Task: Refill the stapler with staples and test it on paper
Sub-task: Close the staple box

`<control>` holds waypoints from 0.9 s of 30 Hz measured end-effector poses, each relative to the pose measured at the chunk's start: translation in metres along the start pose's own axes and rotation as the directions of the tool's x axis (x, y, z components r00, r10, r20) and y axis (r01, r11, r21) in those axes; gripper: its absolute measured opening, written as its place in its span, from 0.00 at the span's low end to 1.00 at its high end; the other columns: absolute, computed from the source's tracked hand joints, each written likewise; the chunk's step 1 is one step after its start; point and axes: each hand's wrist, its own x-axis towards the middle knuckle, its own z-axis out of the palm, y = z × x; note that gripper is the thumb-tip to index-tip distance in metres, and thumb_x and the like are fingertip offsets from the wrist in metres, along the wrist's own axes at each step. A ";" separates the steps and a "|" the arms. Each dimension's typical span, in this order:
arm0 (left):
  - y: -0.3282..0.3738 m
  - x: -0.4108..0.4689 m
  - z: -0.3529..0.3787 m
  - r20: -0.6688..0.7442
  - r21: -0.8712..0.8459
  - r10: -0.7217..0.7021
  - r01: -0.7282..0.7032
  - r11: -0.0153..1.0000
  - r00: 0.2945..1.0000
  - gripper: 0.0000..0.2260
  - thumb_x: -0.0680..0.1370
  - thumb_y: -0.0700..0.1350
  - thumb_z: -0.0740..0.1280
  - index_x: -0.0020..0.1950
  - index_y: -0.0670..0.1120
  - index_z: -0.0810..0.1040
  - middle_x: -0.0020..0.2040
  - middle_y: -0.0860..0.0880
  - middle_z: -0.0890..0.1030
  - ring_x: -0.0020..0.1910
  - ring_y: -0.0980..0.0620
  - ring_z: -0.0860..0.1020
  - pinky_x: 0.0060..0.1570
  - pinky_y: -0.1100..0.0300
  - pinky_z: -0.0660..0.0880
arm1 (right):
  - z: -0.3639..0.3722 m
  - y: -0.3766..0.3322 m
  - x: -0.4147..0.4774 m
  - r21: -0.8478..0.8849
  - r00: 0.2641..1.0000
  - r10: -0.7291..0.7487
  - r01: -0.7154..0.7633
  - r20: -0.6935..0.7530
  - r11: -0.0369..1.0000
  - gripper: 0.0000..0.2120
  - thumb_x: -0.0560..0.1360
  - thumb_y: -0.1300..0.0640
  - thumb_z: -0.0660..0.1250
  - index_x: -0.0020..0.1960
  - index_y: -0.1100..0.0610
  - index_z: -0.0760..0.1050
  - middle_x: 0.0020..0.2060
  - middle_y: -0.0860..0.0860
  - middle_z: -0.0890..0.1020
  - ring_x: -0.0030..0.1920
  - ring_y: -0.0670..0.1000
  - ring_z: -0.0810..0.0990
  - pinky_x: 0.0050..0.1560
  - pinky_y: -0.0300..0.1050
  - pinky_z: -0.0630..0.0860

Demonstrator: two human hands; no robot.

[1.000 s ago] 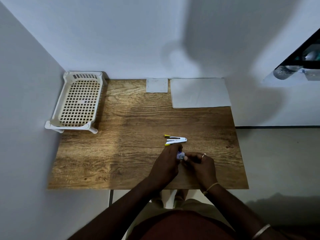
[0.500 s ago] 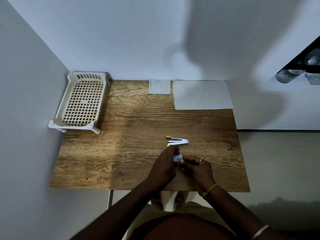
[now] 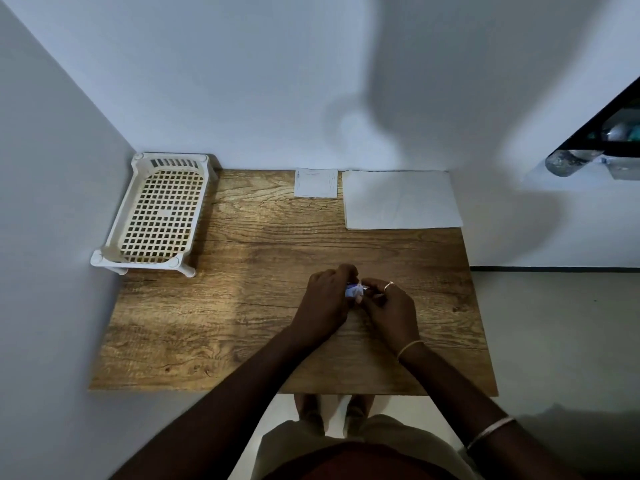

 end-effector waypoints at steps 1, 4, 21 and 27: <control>-0.002 0.002 0.002 0.010 0.009 -0.004 0.004 1.000 1.000 0.13 0.78 0.47 0.70 0.60 0.50 0.73 0.51 0.50 0.82 0.50 0.49 0.79 0.56 0.53 0.70 | 0.001 0.002 0.003 -0.137 0.998 -0.064 0.065 0.013 0.988 0.13 0.77 0.50 0.71 0.61 0.49 0.81 0.51 0.46 0.82 0.50 0.44 0.80 0.48 0.37 0.74; -0.007 0.003 0.006 0.029 0.007 -0.028 0.027 1.000 0.999 0.13 0.78 0.48 0.69 0.60 0.51 0.72 0.52 0.52 0.82 0.51 0.51 0.78 0.56 0.55 0.69 | 0.001 0.010 0.009 -0.430 0.978 -0.190 0.208 0.086 0.879 0.14 0.77 0.52 0.68 0.62 0.46 0.78 0.53 0.47 0.78 0.50 0.47 0.77 0.42 0.38 0.71; -0.031 0.013 -0.012 0.173 0.117 0.062 -0.083 0.990 0.983 0.34 0.69 0.48 0.76 0.70 0.51 0.63 0.57 0.49 0.85 0.53 0.47 0.83 0.51 0.59 0.71 | -0.005 -0.007 0.038 -0.541 0.877 -0.275 0.463 0.394 0.702 0.25 0.77 0.54 0.66 0.73 0.48 0.66 0.47 0.51 0.84 0.45 0.54 0.84 0.37 0.47 0.76; -0.028 0.014 -0.012 0.192 0.124 0.012 -0.037 0.992 0.981 0.29 0.74 0.47 0.72 0.72 0.49 0.64 0.54 0.46 0.86 0.50 0.45 0.83 0.44 0.54 0.77 | -0.003 -0.003 0.043 -0.504 0.872 -0.257 0.456 0.416 0.734 0.22 0.77 0.54 0.68 0.71 0.50 0.71 0.53 0.51 0.85 0.51 0.52 0.84 0.47 0.47 0.81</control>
